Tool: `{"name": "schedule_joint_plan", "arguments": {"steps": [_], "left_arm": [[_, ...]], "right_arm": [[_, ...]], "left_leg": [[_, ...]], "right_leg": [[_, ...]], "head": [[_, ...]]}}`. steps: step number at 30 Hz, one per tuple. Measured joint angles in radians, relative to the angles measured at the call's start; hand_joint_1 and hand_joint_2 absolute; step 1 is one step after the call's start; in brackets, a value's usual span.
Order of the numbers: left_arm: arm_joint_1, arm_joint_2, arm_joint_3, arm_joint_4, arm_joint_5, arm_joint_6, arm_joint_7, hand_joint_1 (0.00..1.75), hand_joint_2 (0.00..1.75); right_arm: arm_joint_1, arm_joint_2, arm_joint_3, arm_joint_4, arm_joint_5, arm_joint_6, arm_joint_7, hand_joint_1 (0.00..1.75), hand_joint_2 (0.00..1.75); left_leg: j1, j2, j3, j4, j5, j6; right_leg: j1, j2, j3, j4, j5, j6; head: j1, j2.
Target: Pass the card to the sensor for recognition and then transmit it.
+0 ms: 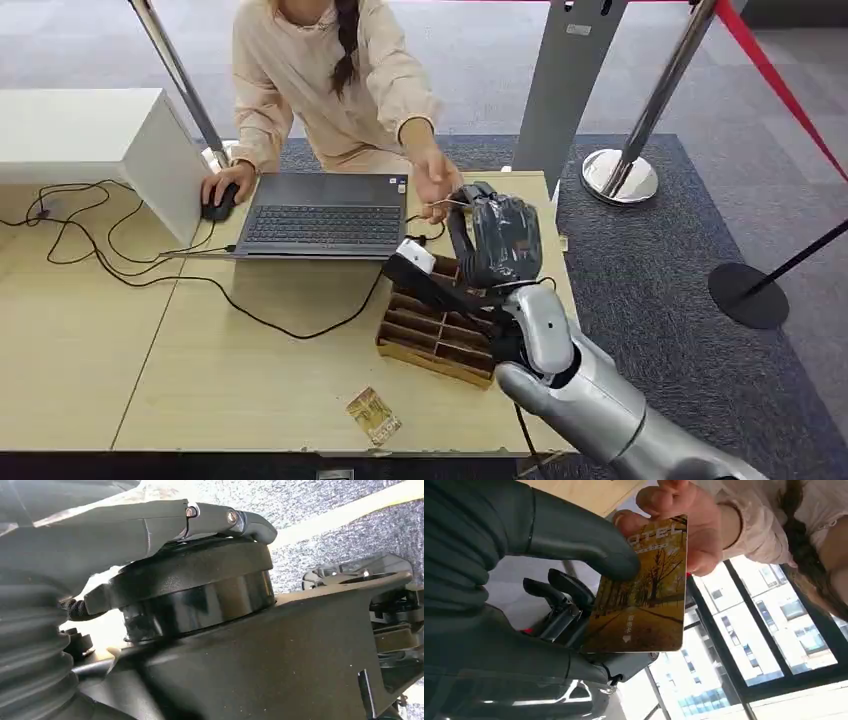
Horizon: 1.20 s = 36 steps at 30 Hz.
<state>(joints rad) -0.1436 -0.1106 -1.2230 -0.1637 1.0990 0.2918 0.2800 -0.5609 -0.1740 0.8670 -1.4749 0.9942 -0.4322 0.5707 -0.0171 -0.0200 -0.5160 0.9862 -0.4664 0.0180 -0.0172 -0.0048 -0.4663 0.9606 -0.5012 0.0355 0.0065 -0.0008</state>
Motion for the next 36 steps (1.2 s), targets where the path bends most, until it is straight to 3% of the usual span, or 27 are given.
{"name": "schedule_joint_plan", "arguments": {"steps": [7,8,9,10,20,24,29,36], "left_arm": [[0.0,-0.001,-0.002,0.0,0.002,0.0,0.003,0.0,1.75],[0.0,-0.001,-0.002,0.0,0.002,0.0,0.003,0.0,1.75],[0.0,-0.001,-0.002,0.0,0.002,0.0,0.004,0.0,1.75],[0.0,-0.001,-0.002,0.0,0.003,0.0,0.004,0.0,1.75],[0.0,-0.001,-0.002,0.003,0.007,0.0,0.002,0.0,1.75],[0.0,-0.002,-0.002,0.005,0.019,0.002,0.0,0.0,1.75],[0.002,-0.002,-0.002,0.005,0.04,0.006,-0.01,0.0,1.75],[0.003,-0.002,-0.001,0.007,0.057,0.009,-0.017,0.0,1.75]], "right_arm": [[-0.005,0.026,0.028,0.091,-0.012,-0.016,-0.01,1.75,1.75],[-0.005,0.029,0.031,0.102,-0.013,-0.018,-0.01,1.43,1.75],[-0.005,0.031,0.034,0.111,-0.016,-0.019,-0.011,0.51,1.75],[-0.005,0.033,0.037,0.119,-0.016,-0.021,-0.012,0.03,1.75],[-0.005,0.047,0.061,0.171,-0.016,-0.048,-0.019,0.0,1.75],[0.004,0.045,0.06,0.159,-0.008,-0.101,-0.02,0.0,1.75],[0.062,0.012,0.031,0.046,0.024,-0.158,-0.015,0.0,1.75],[0.21,-0.063,-0.038,-0.161,0.098,-0.146,-0.029,0.0,1.75]], "left_leg": [[0.0,0.0,0.0,0.0,0.0,0.0],[0.0,0.0,0.0,0.0,0.0,0.0],[0.0,0.0,0.0,0.0,0.0,0.0],[0.0,0.0,0.0,0.0,0.0,0.0],[0.0,0.0,0.0,0.0,0.0,0.0],[0.0,0.001,0.0,0.0,0.0,0.0],[0.0,0.001,0.0,0.0,0.0,0.0],[-0.001,0.002,0.0,0.0,0.0,0.001]], "right_leg": [[0.0,0.0,-0.001,0.0,0.0,0.0],[0.0,0.0,-0.001,0.0,0.0,0.0],[0.0,0.0,-0.001,0.0,0.0,0.0],[0.0,0.0,-0.001,0.0,0.0,0.0],[0.0,0.0,-0.001,0.0,0.0,0.0],[0.0,0.0,-0.001,0.0,0.0,0.0],[0.0,0.0,-0.001,0.0,0.0,0.0],[-0.001,0.0,-0.001,-0.001,0.0,0.0]], "head": [[0.0,0.0],[0.0,0.0],[0.001,0.0],[0.001,0.0],[0.0,0.0],[0.0,0.0],[0.0,0.0],[0.0,0.0]]}}
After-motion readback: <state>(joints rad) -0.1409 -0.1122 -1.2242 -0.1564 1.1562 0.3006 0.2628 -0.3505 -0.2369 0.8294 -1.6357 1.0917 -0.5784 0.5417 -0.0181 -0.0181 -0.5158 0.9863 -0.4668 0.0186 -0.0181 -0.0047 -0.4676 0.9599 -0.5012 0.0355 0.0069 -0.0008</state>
